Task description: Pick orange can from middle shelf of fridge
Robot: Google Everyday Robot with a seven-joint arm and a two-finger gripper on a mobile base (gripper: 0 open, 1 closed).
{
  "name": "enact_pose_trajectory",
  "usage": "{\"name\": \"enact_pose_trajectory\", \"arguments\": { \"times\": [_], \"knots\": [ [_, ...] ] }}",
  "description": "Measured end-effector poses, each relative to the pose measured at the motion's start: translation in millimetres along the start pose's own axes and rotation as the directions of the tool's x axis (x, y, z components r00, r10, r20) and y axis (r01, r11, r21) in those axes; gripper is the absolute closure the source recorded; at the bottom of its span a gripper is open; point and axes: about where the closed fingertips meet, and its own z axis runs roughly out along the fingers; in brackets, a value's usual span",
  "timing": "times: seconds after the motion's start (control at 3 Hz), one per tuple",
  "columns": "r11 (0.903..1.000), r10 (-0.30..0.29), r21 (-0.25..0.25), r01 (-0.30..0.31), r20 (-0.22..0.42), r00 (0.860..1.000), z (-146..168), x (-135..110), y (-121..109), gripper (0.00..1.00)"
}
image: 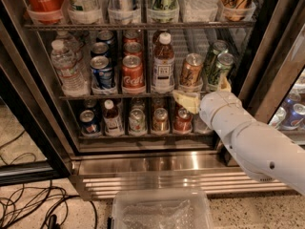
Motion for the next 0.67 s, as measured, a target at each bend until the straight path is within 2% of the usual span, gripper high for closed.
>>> {"name": "enact_pose_trajectory", "arguments": {
  "times": [0.33, 0.67],
  "knots": [
    [0.9996, -0.027, 0.013, 0.026, 0.043, 0.999, 10.1, -3.4, -0.5, 0.14],
    [0.9985, -0.046, 0.034, 0.043, 0.067, 0.997, 15.7, -4.6, -5.2, 0.21]
  ]
}}
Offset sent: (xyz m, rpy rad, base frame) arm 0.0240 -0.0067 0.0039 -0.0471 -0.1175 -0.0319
